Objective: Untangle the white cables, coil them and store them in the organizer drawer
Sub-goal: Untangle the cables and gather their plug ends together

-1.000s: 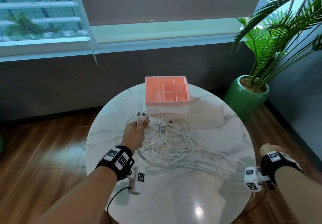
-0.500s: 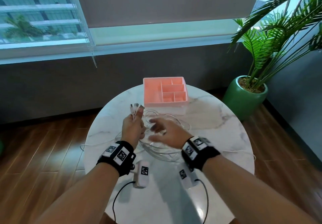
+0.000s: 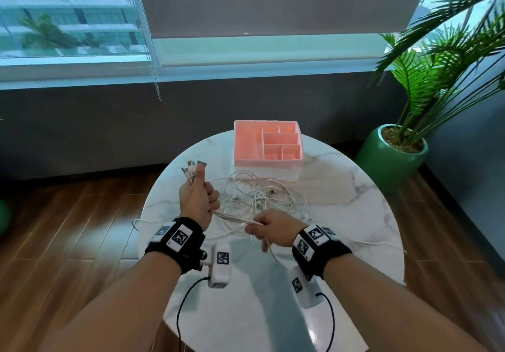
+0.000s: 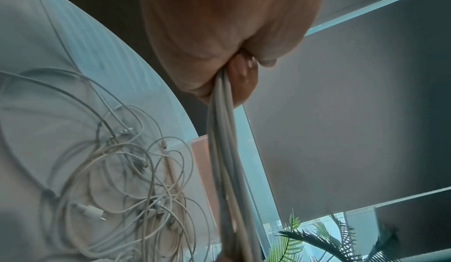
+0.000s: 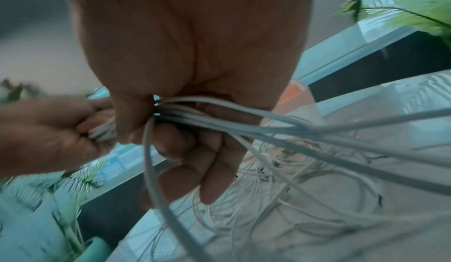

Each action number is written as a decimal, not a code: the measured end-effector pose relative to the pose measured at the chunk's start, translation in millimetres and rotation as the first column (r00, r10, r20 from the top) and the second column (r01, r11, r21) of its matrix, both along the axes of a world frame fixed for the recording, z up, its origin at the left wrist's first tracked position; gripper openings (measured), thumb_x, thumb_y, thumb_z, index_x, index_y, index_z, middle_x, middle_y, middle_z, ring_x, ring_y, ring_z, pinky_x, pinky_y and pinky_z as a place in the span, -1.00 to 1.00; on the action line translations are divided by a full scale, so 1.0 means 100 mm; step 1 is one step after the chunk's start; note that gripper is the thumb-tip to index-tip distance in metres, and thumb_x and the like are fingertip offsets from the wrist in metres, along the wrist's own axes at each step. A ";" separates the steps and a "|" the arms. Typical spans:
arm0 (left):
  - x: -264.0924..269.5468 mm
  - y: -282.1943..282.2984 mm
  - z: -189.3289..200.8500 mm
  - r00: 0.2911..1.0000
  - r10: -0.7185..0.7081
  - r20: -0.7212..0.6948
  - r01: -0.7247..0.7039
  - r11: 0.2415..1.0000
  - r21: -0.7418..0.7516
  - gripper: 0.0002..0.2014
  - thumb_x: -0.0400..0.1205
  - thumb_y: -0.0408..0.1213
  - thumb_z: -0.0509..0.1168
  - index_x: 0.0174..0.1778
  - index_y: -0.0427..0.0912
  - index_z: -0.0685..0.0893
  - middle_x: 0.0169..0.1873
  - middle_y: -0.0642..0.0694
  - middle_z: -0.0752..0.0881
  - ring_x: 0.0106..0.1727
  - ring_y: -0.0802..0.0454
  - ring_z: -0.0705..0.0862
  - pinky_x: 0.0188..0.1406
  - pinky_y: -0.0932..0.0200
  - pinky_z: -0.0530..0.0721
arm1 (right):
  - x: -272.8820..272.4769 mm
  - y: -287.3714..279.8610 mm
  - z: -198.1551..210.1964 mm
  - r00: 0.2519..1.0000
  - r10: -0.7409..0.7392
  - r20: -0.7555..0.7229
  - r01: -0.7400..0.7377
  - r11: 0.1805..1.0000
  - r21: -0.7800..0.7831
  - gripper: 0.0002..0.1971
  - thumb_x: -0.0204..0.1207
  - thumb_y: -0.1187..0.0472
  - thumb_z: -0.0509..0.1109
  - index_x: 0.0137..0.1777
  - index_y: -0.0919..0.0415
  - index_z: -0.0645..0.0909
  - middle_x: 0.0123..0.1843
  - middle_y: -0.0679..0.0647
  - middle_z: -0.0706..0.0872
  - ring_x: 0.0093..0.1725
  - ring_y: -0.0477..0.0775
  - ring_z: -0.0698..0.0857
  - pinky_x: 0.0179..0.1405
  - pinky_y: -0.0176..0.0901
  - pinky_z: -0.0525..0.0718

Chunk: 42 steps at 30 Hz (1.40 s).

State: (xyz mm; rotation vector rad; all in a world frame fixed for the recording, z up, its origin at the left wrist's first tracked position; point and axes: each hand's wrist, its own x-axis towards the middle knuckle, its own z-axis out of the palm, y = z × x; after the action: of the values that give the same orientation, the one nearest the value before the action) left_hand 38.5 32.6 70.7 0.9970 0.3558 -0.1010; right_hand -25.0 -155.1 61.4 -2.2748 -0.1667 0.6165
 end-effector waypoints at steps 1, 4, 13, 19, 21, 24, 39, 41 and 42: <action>0.01 -0.01 0.02 1.000 0.005 -0.007 -0.005 1.000 -0.006 -0.67 0.77 0.00 0.29 -0.25 -0.01 0.40 -0.53 0.04 0.20 -0.59 0.14 0.11 -0.63 0.31 0.08 | -0.01 -0.07 0.00 0.999 -0.022 -0.029 0.023 0.998 0.053 -0.66 0.63 -0.07 0.35 -0.28 0.13 0.58 -0.40 0.08 0.71 -0.39 0.09 0.79 -0.14 -0.05 0.69; 0.04 -0.10 0.11 1.000 -0.020 0.014 0.020 1.000 0.023 -0.61 0.77 0.01 0.28 -0.30 0.00 0.32 -0.56 0.05 0.20 -0.60 0.13 0.12 -0.64 0.31 0.10 | -0.01 -0.23 0.08 1.000 -0.024 0.003 0.023 1.000 0.021 -0.66 0.64 -0.04 0.34 -0.32 0.12 0.56 -0.48 0.03 0.66 -0.54 0.04 0.66 -0.30 -0.17 0.64; 0.21 -0.12 0.39 0.990 -0.015 0.141 0.003 0.996 0.086 -0.60 0.77 0.05 0.28 -0.29 0.03 0.28 -0.58 0.08 0.23 -0.63 0.16 0.13 -0.66 0.34 0.12 | -0.16 -1.35 0.00 0.994 -0.080 0.081 0.103 0.930 -0.353 -0.55 0.62 -0.14 0.38 -0.43 0.08 0.47 -0.52 -0.05 0.51 -0.50 -0.06 0.50 -0.44 -0.18 0.40; 0.22 -0.18 0.32 0.990 -0.050 0.133 0.033 0.992 0.126 -0.56 0.77 0.05 0.27 -0.34 0.02 0.27 -0.57 0.07 0.24 -0.63 0.15 0.14 -0.67 0.33 0.13 | -0.40 -2.07 0.03 0.923 -0.366 0.115 0.384 0.888 -0.254 -0.53 0.51 -0.17 0.50 -0.41 0.15 0.48 -0.53 0.06 0.58 -0.53 -0.01 0.55 -0.40 -0.13 0.47; 0.19 -0.28 0.29 0.991 -0.057 0.120 0.043 0.992 0.118 -0.56 0.77 0.04 0.28 -0.34 0.01 0.28 -0.58 0.07 0.25 -0.64 0.15 0.14 -0.67 0.34 0.13 | -0.39 -2.18 0.11 0.842 -0.498 0.207 0.524 0.846 -0.097 -0.60 0.47 0.00 0.59 -0.37 0.21 0.51 -0.50 0.01 0.52 -0.48 0.01 0.52 -0.43 -0.09 0.55; 0.16 -0.41 0.26 0.991 -0.073 0.115 0.059 0.991 0.117 -0.62 0.78 0.02 0.27 -0.31 0.00 0.38 -0.60 0.09 0.27 -0.65 0.16 0.15 -0.66 0.35 0.13 | -0.35 -2.30 0.23 0.673 -0.670 0.313 0.660 0.735 0.156 -0.77 0.46 0.22 0.60 -0.31 0.16 0.60 -0.57 -0.14 0.50 -0.55 -0.12 0.42 -0.52 -0.22 0.42; 0.36 -0.30 0.30 0.994 0.028 0.110 -0.041 0.991 0.124 -0.66 0.77 0.05 0.28 -0.24 0.03 0.37 -0.56 0.07 0.22 -0.63 0.16 0.13 -0.63 0.34 0.08 | -0.77 -2.82 0.11 0.851 -0.500 0.161 0.525 0.803 -0.281 -0.65 0.53 0.06 0.52 -0.41 0.16 0.53 -0.49 0.03 0.50 -0.44 0.04 0.50 -0.36 -0.11 0.40; 0.35 -0.34 0.28 0.993 0.016 0.115 -0.031 0.991 0.127 -0.71 0.77 0.04 0.28 -0.21 0.03 0.45 -0.55 0.06 0.22 -0.62 0.16 0.13 -0.62 0.34 0.09 | -0.82 -2.90 0.15 0.809 -0.557 0.187 0.587 0.756 -0.290 -0.62 0.56 -0.01 0.47 -0.40 0.17 0.56 -0.50 0.02 0.52 -0.47 0.05 0.50 -0.38 -0.11 0.38; 0.34 -0.37 0.27 0.993 0.005 0.118 -0.020 0.992 0.126 -0.73 0.77 0.04 0.28 -0.20 0.04 0.49 -0.54 0.05 0.22 -0.62 0.16 0.13 -0.62 0.34 0.09 | -0.84 -2.93 0.20 0.786 -0.580 0.216 0.618 0.728 -0.296 -0.61 0.56 -0.04 0.47 -0.38 0.21 0.58 -0.51 0.03 0.53 -0.48 0.05 0.50 -0.38 -0.11 0.38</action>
State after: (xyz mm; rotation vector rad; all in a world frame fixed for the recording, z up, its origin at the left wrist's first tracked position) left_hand 72.4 -4.0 98.1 1.1212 0.2633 -0.0084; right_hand -108.5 -448.3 81.3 -2.5050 0.6729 0.1746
